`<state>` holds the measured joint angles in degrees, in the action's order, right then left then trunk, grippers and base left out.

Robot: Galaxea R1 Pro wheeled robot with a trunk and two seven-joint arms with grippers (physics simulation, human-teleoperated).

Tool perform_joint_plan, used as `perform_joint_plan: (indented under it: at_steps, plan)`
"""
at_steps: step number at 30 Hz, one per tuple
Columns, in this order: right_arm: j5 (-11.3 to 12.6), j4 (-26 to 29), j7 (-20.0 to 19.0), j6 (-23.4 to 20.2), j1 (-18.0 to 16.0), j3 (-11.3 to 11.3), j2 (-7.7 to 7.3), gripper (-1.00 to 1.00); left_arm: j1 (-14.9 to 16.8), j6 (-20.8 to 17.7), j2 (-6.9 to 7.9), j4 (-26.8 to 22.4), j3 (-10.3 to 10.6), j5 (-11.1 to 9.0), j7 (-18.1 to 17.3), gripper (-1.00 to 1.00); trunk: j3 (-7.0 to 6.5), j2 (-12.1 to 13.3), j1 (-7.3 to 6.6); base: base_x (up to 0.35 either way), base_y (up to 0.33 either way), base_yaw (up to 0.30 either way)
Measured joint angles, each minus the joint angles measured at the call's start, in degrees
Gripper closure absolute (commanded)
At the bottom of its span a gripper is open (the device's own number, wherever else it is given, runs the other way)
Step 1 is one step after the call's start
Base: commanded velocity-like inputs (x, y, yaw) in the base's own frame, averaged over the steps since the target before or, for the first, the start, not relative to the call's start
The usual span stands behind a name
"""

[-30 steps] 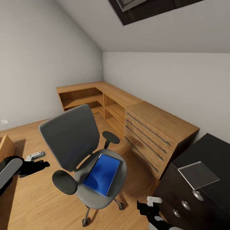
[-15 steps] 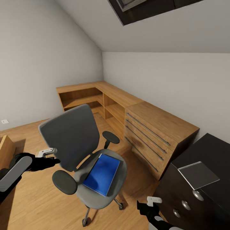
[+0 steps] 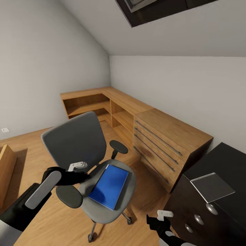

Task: In the bedroom, organize the workspace by keeping the computer under the desk, ensuring the monitor is on the desk, placing the keyboard on the desk next to the monitor, placing the mouse on the desk next to the keyboard, moving the folder from the swivel chair onto the desk next to the mouse, stacking the notebook on top of the folder with the pen on top of the notebook, and positioning the swivel chair next to the desk.

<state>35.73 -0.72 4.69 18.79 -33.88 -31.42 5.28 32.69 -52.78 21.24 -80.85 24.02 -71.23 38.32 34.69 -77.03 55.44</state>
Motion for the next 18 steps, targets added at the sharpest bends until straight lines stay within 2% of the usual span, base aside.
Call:
perform_joint_plan:
  at_steps: [5, 7, 8, 10, 12, 14, 15, 17, 18]
  plan:
    - [0.0, 0.0, 0.0, 0.0, 0.0, 0.0, -0.02, -1.00, 0.0, 0.1, -5.19, 0.4, 0.2, 0.2, 5.0, -1.00, 0.00, 0.0, 0.00, 0.000, 0.000, 0.000]
    - [0.0, 0.0, 0.0, 0.0, 0.0, 0.0, -0.03, -1.00, 0.0, 0.4, -7.88, 0.8, 0.2, 1.2, 7.6, -1.00, 0.00, 0.0, 0.00, 0.000, 0.000, 0.000]
    - [0.0, 0.0, 0.0, 0.0, 0.0, 0.0, -0.04, -1.00, 0.0, 0.5, -8.52, 1.0, 0.2, 1.9, 8.1, -1.00, 0.00, 0.0, 0.00, 0.000, 0.000, 0.000]
    - [0.0, 0.0, 0.0, 0.0, 0.0, 0.0, -0.04, -1.00, 0.0, 0.7, -11.06, 2.2, 0.2, 5.3, 9.3, -1.00, 0.00, 0.0, 0.00, 0.000, 0.000, 0.000]
    - [0.0, 0.0, 0.0, 0.0, 0.0, 0.0, -0.04, -1.00, 0.0, 0.8, -12.68, 3.2, 0.1, 7.7, 9.6, -1.00, 0.00, 0.0, 0.00, 0.000, 0.000, 0.000]
    - [-0.1, 0.0, 0.0, 0.0, 0.0, 0.0, -0.08, -1.00, 0.0, 0.9, -16.31, 6.1, 0.1, 12.8, 9.9, -1.00, 0.00, 0.0, 0.00, 0.000, 0.000, 0.000]
    - [-0.1, 0.0, 0.0, 0.0, 0.0, 0.0, -0.09, -1.00, 0.0, 0.9, -17.30, 7.2, 0.0, 14.4, 9.9, -1.00, 0.00, 0.0, 0.00, 0.000, 0.000, 0.000]
    - [-0.1, 0.0, 0.0, 0.0, 0.0, 0.0, -0.12, -1.00, 0.0, 1.6, -20.76, 10.9, 0.0, 20.0, 10.0, -1.00, 0.00, 0.0, 0.00, 0.000, 0.000, 0.000]
    - [-0.1, 0.0, 0.0, 0.0, 0.0, 0.0, -0.12, -1.00, 0.0, 1.7, -21.57, 11.6, 0.0, 21.4, 10.0, -1.00, 0.00, 0.0, 0.00, 0.000, 0.000, 0.000]
